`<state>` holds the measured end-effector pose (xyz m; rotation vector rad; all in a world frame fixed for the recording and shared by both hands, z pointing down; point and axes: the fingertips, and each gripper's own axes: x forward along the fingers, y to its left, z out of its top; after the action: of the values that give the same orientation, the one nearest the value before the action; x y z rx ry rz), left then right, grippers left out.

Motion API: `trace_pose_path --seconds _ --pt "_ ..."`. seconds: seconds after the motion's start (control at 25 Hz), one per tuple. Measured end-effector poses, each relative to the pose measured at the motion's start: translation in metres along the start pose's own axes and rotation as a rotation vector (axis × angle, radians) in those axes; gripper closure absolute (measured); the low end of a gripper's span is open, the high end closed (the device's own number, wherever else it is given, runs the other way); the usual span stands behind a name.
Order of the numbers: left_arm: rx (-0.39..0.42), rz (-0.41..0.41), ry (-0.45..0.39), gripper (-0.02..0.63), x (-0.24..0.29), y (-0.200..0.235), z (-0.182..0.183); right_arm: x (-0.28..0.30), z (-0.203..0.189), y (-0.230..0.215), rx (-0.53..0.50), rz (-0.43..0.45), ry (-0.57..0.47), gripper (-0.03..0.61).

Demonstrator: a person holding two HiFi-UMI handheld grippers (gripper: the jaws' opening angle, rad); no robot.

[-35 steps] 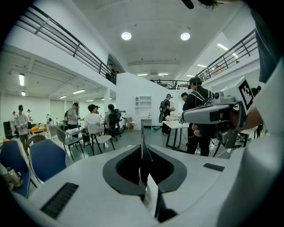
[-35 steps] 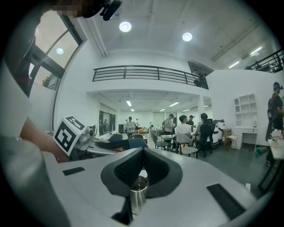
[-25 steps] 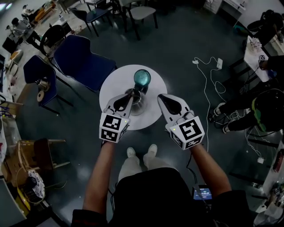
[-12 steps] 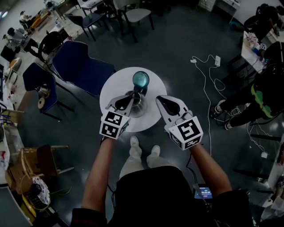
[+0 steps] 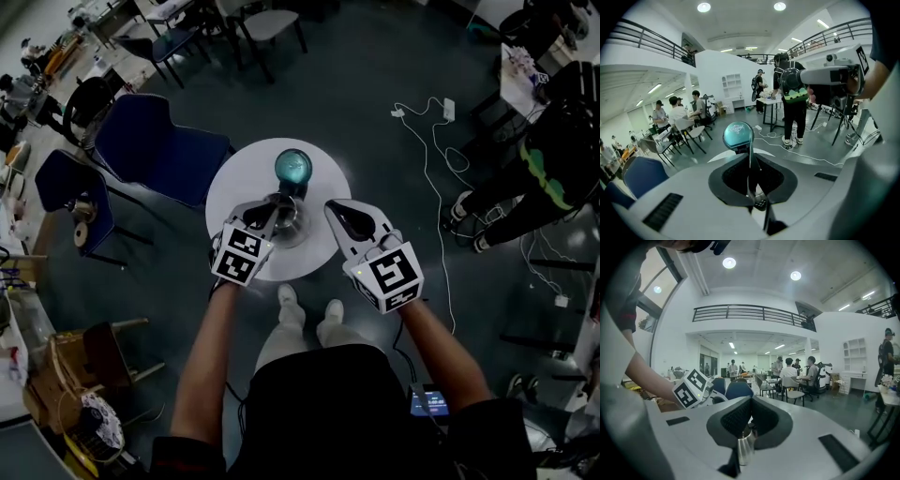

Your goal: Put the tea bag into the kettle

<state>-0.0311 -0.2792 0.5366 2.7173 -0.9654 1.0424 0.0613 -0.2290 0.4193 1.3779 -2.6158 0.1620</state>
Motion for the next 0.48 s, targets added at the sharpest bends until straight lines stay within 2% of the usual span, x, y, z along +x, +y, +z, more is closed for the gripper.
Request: trace_pose_path --seconds 0.28,0.48 --pt "0.08 -0.076 0.09 0.583 0.023 0.003 -0.014 0.017 -0.006 -0.01 0.006 -0.043 0.02 0.561" --pt "0.185 -0.115 0.164 0.584 0.037 0.005 -0.024 0.025 -0.01 -0.015 0.018 -0.071 0.035 0.561"
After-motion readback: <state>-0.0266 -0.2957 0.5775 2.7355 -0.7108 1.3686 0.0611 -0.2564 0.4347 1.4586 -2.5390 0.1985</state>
